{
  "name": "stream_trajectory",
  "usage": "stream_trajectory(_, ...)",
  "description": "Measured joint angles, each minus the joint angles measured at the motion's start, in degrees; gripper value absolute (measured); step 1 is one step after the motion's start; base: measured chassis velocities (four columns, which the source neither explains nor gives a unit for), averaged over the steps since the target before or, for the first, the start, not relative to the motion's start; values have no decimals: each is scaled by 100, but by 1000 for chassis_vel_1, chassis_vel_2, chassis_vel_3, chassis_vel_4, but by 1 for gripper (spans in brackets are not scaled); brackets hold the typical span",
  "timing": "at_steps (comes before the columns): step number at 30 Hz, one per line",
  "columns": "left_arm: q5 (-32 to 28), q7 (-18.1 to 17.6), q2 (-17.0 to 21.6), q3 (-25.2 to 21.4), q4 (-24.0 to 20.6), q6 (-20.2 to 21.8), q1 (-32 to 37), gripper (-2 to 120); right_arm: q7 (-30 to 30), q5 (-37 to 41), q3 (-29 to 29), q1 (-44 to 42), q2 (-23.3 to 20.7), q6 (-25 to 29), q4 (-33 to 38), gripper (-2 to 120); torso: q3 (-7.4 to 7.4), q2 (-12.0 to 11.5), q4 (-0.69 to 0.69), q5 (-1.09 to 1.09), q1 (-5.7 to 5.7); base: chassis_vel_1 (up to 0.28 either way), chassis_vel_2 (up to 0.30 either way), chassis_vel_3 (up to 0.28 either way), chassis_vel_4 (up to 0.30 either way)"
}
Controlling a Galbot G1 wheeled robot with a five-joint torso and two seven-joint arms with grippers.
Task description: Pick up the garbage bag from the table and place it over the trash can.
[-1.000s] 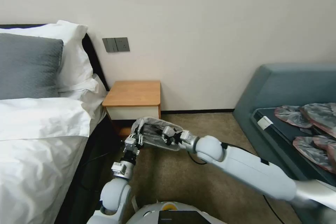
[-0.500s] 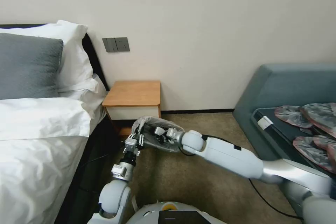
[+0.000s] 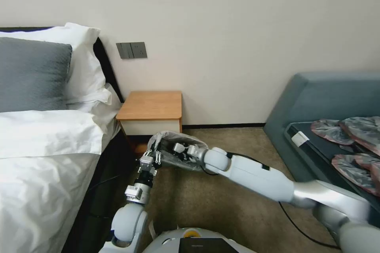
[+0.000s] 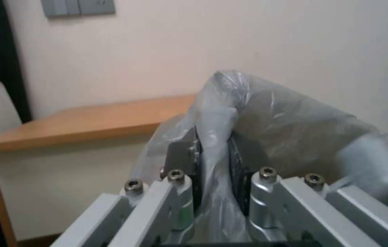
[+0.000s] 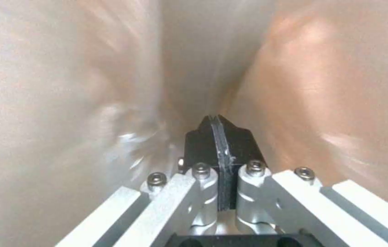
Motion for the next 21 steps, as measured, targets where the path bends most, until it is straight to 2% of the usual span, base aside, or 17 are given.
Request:
stream_trajectory(1, -75, -47, 7, -4, 32, 71, -14, 10, -68, -82, 297, -287, -218, 54, 332, 0, 0, 0, 1, -2, 0, 0, 0, 0, 0)
stream_trajectory(2, -75, -47, 7, -4, 32, 71, -14, 10, -68, -82, 297, -287, -218, 54, 332, 0, 0, 0, 1, -2, 0, 0, 0, 0, 0)
stream_trajectory(6, -480, -194, 44, 12, 82, 451, -28, 10, -365, -498, 1688, -1372, -913, 465, 1169, 0, 0, 0, -1, -1, 0, 0, 0, 0, 0)
stream_trajectory(7, -480, -194, 44, 12, 82, 451, -28, 10, -365, -498, 1688, -1372, -913, 465, 1169, 0, 0, 0, -1, -1, 0, 0, 0, 0, 0)
stream_trajectory(10, -1224, -289, 94, 19, 57, 1012, -25, 10, -380, -826, 2812, -2387, -1152, 874, 1726, 0, -1, 0, -3, -2, 0, 0, 0, 0, 0)
stream_trajectory(12, -1456, -321, 97, 19, 40, 1145, -6, 10, -337, -908, 3008, -2604, -1141, 977, 1853, 0, -1, 0, -4, 0, 0, 0, 0, 0, 0)
stream_trajectory(13, -1882, -403, 86, -9, -14, 1414, 62, 10, -235, -966, 3201, -2806, -1087, 1085, 1995, 0, -1, 0, 0, -2, 0, 0, 0, 0, 0)
stream_trajectory(14, -2164, -472, 61, -38, -43, 1603, 105, 10, -143, -986, 3294, -2945, -1005, 1154, 2093, 5, -1, 0, 2, -2, 0, 0, 0, 0, 0)
stream_trajectory(15, -2164, -472, 61, -38, -43, 1603, 105, 10, -143, -986, 3294, -2945, -1005, 1154, 2093, 5, -1, 0, 2, -2, 0, 0, 0, 0, 0)
stream_trajectory(17, -2685, -603, 51, -59, -49, 1966, 123, 10, 51, -1066, 3561, -3356, -767, 1365, 2208, 15, -1, 0, 5, -1, 0, 0, 0, 0, 0)
stream_trajectory(18, -2685, -603, 51, -59, -49, 1966, 123, 10, 51, -1066, 3561, -3356, -767, 1365, 2208, 15, -1, 0, 5, -1, 0, 0, 0, 0, 0)
stream_trajectory(19, -2872, -661, 67, -49, -24, 2090, 104, 10, 89, -1172, 3826, -3668, -537, 1525, 2215, 20, -1, 0, 3, -3, -1, 0, 0, 0, 0)
stream_trajectory(21, -3332, -871, 163, -30, 30, 2493, 41, 10, 31, -1520, 4801, -4849, 574, 2018, 2116, 41, 0, 0, 0, -1, 0, 0, 0, 0, 0)
